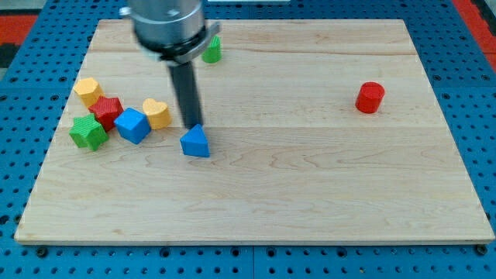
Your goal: Push the blue triangle into the red circle
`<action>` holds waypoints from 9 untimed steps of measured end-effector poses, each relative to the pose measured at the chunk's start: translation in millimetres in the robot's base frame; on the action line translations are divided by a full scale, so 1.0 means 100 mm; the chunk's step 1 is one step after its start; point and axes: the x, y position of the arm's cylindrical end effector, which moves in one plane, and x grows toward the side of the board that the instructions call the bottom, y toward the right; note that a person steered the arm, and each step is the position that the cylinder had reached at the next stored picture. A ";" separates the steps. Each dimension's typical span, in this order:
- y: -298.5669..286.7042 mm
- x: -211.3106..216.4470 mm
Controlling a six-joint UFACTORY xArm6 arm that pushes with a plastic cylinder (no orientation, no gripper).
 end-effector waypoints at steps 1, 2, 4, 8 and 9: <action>-0.19 0.21; -0.60 0.76; -0.60 0.88; 0.08 1.17; 0.04 1.65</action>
